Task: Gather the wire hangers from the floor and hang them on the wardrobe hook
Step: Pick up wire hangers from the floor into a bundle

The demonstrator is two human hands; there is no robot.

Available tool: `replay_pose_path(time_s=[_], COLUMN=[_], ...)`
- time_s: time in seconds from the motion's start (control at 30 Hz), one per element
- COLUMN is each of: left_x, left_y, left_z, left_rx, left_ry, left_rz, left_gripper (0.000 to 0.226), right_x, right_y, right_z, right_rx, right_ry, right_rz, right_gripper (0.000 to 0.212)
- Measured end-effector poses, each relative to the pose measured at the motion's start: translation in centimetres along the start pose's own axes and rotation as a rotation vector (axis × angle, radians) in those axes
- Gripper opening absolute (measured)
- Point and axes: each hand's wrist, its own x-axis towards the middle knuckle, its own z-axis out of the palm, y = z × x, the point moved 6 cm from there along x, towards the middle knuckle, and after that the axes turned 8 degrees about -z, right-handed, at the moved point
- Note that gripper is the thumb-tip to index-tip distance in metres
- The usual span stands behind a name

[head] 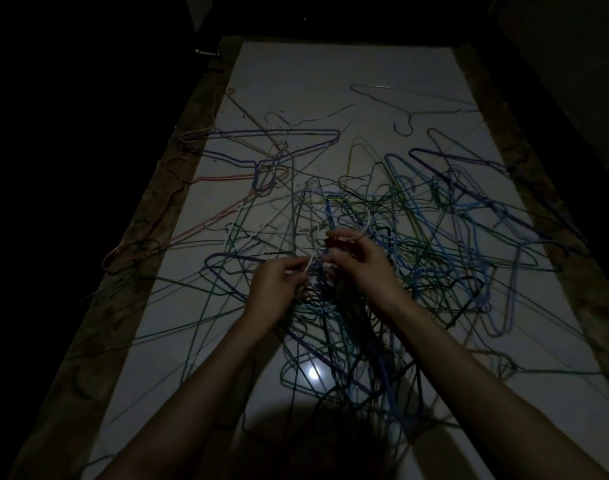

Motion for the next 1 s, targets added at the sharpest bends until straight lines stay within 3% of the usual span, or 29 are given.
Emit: replay_pose_path(time_s=[0.2,0.3,0.47,0.7,0.83,1.0], left_x=[0.3,1.0,1.4,2.8,2.8,3.1], left_y=[1.5,2.1,3.3,2.4,3.3,2.9], left_z=[-1.6,-1.9,-2.4,-2.4,-1.3,-0.9], left_rx=[0.051,-0.096,-0.205,-0.289,-0.412,-0.478], left_ry=[0.074,0.027,0.013,-0.032,-0.161,-0.19], left_rz=[0.088,0.064,0.067,-0.04,-0.112,-0.207], left_gripper=[0.024,0.019,0.021,0.018,0.023,0.024], right_x=[0.4,0.4,0.0,-0.8,-0.7,-1.3], right_y=[0.4,0.6,1.5,2.6,2.8,3.7], right_z=[-2.2,-2.4,-1.8,-0.9,0.1,0.5], right_rx=[-0.012,0.024,-0.036,-0.356,-0.696,-0.694], right_ry=[0.131,0.107,-0.039,-0.257,-0.361,-0.425], right_rz=[0.021,0.073,0.111,0.061,-0.074,-0.049], right_gripper=[0.023,0.029,0.057,0.033,0.026,0.007])
